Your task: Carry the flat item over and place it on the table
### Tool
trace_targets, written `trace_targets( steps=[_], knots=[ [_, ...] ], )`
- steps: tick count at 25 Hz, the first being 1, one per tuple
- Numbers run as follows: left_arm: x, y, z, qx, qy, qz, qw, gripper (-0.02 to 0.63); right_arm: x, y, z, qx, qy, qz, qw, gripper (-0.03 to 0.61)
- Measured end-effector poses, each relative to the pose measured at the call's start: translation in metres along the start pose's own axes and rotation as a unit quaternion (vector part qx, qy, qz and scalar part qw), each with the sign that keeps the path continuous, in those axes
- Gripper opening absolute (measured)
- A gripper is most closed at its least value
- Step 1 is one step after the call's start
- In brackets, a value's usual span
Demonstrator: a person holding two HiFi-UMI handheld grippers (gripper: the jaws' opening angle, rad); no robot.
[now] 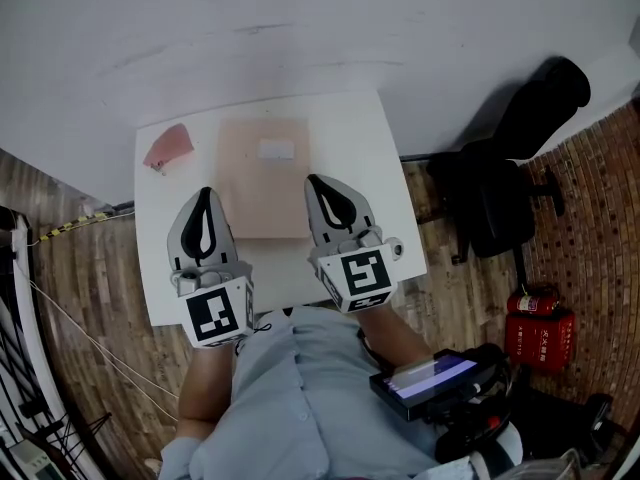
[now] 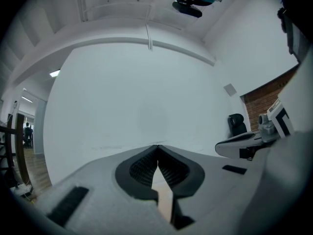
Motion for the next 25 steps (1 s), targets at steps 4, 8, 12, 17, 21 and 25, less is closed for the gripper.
trace_targets(
  steps=[4, 8, 12, 17, 21, 25],
  knots=[
    [0.0007, -0.0001, 0.0024, -0.002, -0.005, 0.001, 1.0, 0.009, -0.0016, 0.0008, -0.0001, -0.01, -0.004, -0.002, 1.0, 0.003],
    [-0.0006, -0.004, 0.0033, -0.002, -0.009, -0.002, 1.0, 0.009, -0.0022, -0.002, -0.0024, -0.007, -0.004, -0.003, 1.0, 0.003],
    [-0.0013, -0.0048, 0.0027, -0.002, -0.008, -0.002, 1.0, 0.009, -0.001, -0.0039, -0.0044, -0.006, -0.004, -0.003, 1.0, 0.003],
    [-0.0011, -0.0045, 0.0022, -0.002, -0.011, -0.001, 0.9999, 0.009, -0.0003, -0.0044, -0.0056, -0.006, -0.006, -0.005, 1.0, 0.003],
    [-0.0008, -0.0048, 0.0022, -0.001, -0.012, 0.0, 0.9999, 0.009, -0.0007, -0.0053, -0.0058, -0.007, -0.009, -0.005, 1.0, 0.003],
    [0.0004, -0.0077, 0.0024, -0.003, -0.012, -0.004, 0.9999, 0.009, 0.0004, -0.0067, -0.0049, -0.006, -0.01, -0.005, 1.0, 0.003]
  ],
)
Point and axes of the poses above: the fingertips, and each gripper's own axes: x forward along the fingers, z to its right, y out of its top, the point moved 5 cm from there along -x, backward along the fingers, and after that the axes turned 15 degrees about y, right-handed, at the moved point
